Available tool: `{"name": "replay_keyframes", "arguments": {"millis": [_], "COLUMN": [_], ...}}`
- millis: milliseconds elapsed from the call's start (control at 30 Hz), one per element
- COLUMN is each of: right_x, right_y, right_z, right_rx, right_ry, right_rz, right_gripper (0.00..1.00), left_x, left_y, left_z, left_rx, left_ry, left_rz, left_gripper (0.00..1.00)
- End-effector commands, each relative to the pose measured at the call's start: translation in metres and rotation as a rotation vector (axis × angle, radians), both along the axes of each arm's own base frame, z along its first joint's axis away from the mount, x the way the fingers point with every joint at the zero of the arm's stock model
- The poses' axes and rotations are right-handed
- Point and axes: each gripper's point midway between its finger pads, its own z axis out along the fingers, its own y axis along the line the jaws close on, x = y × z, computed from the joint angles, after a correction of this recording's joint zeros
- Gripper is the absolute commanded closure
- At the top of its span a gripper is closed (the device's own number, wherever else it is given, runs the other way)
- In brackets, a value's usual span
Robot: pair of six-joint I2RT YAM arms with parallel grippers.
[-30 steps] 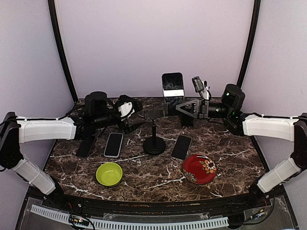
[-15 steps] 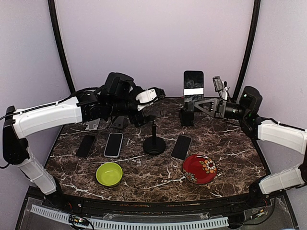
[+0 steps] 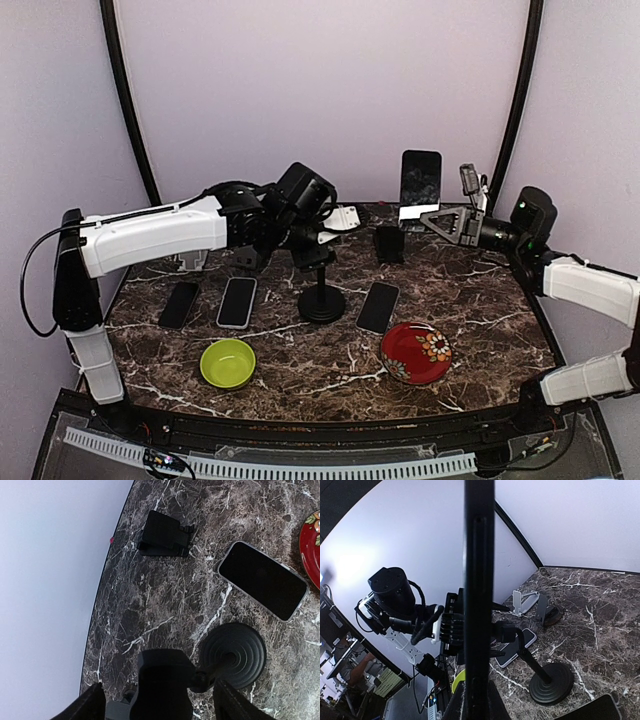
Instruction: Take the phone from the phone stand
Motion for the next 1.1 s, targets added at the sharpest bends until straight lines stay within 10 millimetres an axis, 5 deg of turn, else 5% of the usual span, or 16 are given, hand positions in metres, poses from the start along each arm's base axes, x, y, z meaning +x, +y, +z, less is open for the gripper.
{"name": "replay_keyframes", "arguments": {"millis": [0, 433, 567, 1067], "right_x": [-0.007, -0.005, -0.004, -0.007], "right_y": [-0.005, -0.011, -0.012, -0.013], "right_z": [0.026, 0.018, 0.017, 0.010], "right_rx": [0.048, 0.051, 0.054, 0.058], "right_ry": [-0.117, -0.099, -0.097, -0.088], "right_rz": [0.004, -0.014, -0.015, -0.009], "right_gripper": [1.00, 1.00, 1.00, 1.00], "left_x": [0.007, 0.025, 0.028, 0.078], "left_y": [0.007, 0.014, 0.014, 0.013], "left_z": [0.003, 0.023, 0.034, 0.054], "left_rx": [0.071, 0.135, 0.135, 0.058], "left_ry": [-0.044, -0.203, -0.282, -0.389], "left_rz": [0.031, 0.054, 0.031, -0.074], "left_gripper": [0.27, 0.63, 0.87, 0.95]}}
